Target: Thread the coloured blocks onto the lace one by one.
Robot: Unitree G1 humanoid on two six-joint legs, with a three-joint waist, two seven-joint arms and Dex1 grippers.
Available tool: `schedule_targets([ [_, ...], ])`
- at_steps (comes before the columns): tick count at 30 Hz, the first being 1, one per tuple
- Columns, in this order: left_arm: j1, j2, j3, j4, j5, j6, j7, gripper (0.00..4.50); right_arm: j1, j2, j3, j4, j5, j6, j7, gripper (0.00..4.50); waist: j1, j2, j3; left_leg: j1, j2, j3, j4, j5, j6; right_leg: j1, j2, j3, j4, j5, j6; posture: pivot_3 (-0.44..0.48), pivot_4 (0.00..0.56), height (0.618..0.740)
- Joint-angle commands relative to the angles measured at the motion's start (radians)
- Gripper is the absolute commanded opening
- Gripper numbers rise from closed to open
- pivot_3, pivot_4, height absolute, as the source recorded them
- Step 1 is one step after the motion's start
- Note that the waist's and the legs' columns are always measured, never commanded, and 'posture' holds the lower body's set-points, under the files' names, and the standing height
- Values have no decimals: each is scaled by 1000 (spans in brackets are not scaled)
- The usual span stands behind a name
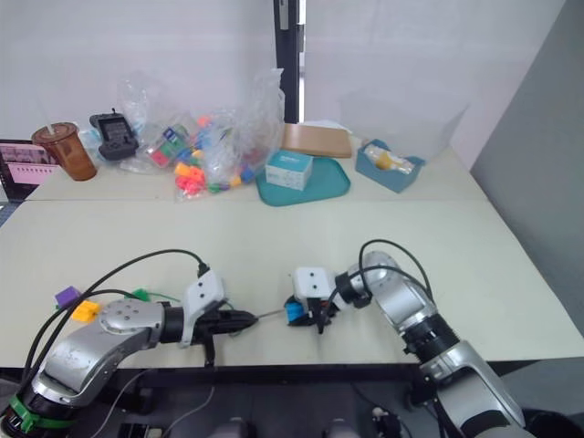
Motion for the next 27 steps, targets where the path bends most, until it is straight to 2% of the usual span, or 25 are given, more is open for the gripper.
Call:
schedule_targets([
  [1, -13, -1, -1, -16, -3, 3, -2, 0, 9, -8, -8, -22, -7, 14, -5, 1366, 0, 0, 0, 0, 0, 0, 0, 0, 0, 0, 0, 0, 0, 0, 0, 0, 150, 740],
  [19, -20, -6, -22, -36, -7, 36, -14, 0, 18, -22, -2, -54, -9, 39, 8, 1366, 0, 0, 0, 0, 0, 0, 1, 0, 0, 0, 0, 0, 0, 0, 0, 0, 150, 740],
  [27, -62, -42, -58, -18, 2, 46, -7, 0, 23, -30, 8, -71, -11, 47, 20, 1366, 2, 0, 0, -1, 0, 0, 2, 0, 0, 0, 0, 0, 0, 0, 0, 0, 150, 740],
])
